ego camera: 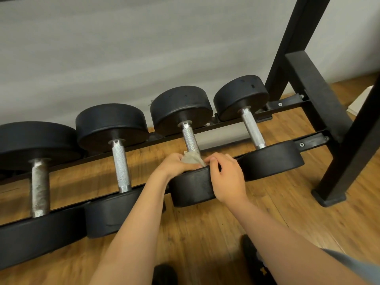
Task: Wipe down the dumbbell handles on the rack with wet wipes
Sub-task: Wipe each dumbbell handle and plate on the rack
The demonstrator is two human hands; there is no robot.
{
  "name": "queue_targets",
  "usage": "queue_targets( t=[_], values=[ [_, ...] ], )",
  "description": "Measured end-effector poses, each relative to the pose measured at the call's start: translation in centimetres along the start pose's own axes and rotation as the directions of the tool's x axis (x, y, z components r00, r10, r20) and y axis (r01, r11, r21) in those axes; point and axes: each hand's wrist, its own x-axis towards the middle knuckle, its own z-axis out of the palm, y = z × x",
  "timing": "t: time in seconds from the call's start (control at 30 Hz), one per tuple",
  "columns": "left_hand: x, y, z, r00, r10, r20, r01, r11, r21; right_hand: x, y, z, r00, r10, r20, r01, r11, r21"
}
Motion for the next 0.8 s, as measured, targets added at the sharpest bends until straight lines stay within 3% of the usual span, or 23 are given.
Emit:
queue_targets(
  t=[0.37,0.53,0.67,0.8],
  values=[
    [-0.2,0.0,-1.0,0.999,-0.030,0.017,0.030,1.000,-0.009,-0.1,-0.2,0.0,1.000,-0.004,-0.031,0.005,1.000,0.023],
    [-0.3,-0.2,-1.0,0.997,-0.028,-0.078,0.014,0.984,-0.176,-0.1,-0.2,0.1,1.000,0.007,-0.028,-0.006,1.000,0.026],
    [0.0,0.6,-0.2,0.991,-0.108,-0.085,0.048,0.852,-0.522,0.0,-0.3,0.1,0.999,0.010,-0.035,-0.010,1.000,0.021],
    [1.1,1.7,0.1,0.969,-0.164,-0.186,0.010,0.777,-0.629,-0.1,-0.3,0.0,0.999,0.011,-0.037,-0.011,1.000,0.017]
  ],
)
